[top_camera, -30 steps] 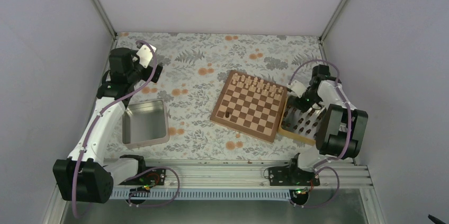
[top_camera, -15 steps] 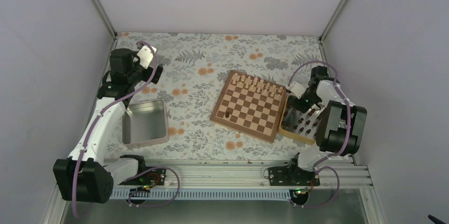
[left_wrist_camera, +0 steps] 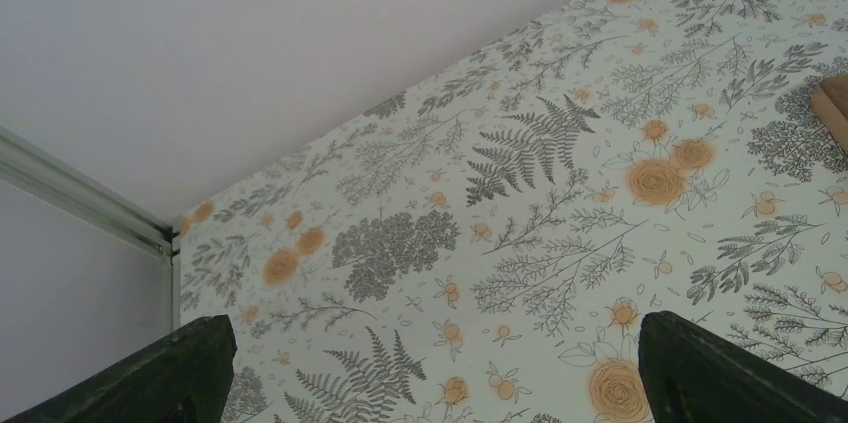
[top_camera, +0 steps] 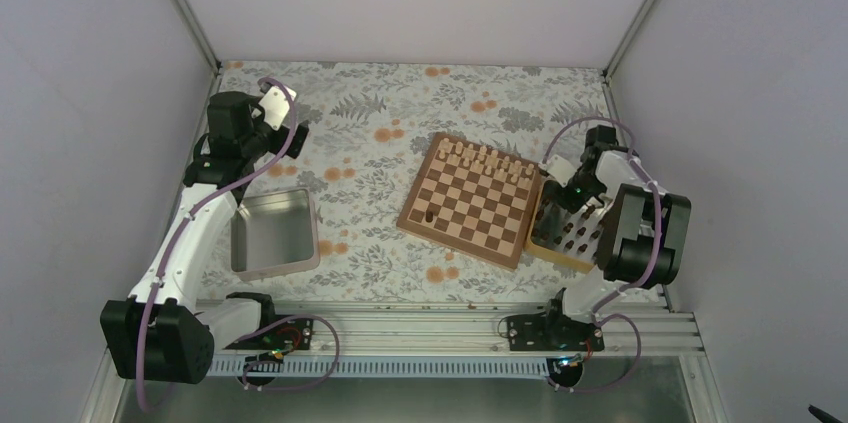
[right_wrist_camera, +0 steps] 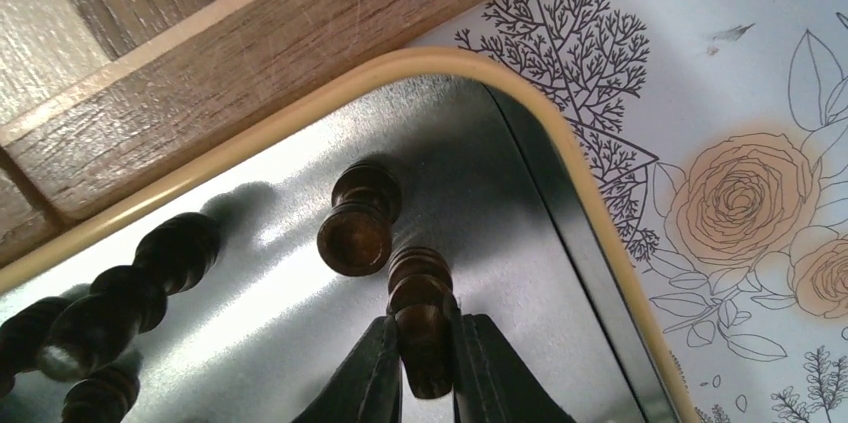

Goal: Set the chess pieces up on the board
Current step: Pick up the chess piece from the storage box, then place the chess piece on the chessboard.

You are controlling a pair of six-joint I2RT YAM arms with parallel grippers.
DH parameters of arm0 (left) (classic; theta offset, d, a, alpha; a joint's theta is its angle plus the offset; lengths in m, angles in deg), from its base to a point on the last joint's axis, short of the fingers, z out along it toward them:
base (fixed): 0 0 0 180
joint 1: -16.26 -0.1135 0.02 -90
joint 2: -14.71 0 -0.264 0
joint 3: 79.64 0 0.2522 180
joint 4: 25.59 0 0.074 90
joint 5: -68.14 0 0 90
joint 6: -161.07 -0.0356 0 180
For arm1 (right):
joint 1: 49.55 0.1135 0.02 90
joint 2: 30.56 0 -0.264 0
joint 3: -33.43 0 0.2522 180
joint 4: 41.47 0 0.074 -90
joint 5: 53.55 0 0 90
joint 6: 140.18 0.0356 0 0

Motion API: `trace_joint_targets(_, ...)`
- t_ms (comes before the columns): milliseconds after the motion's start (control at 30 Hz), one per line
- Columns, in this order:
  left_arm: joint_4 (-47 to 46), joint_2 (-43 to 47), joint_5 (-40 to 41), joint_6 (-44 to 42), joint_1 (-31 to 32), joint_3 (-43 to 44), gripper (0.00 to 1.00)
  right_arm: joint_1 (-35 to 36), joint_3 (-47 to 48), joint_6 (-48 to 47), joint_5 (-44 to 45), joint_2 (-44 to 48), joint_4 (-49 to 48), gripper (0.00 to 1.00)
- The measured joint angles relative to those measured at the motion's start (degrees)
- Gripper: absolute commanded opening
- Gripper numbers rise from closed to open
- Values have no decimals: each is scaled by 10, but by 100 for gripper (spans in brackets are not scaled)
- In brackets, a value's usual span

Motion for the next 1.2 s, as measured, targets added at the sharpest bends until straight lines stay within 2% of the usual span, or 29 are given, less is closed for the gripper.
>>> trace_joint_targets(267,0,0,-1,0,0,0,100,0,24,0,6,33,42,5)
trace_joint_targets(533,0,1,-5,0,0,0,100,23,129,9,2,119,124,5)
trace_joint_targets(667,0,1,-5,0,0,0,100,96,146,32,-1,129,155,6)
trace_joint_targets(967,0,1,-4,0,0,0,100,348,166,130,-18,111,182,6)
trace_joint_targets(1200,0,1,-4,3,0,0,100,453,164,179,-19,67,171,6)
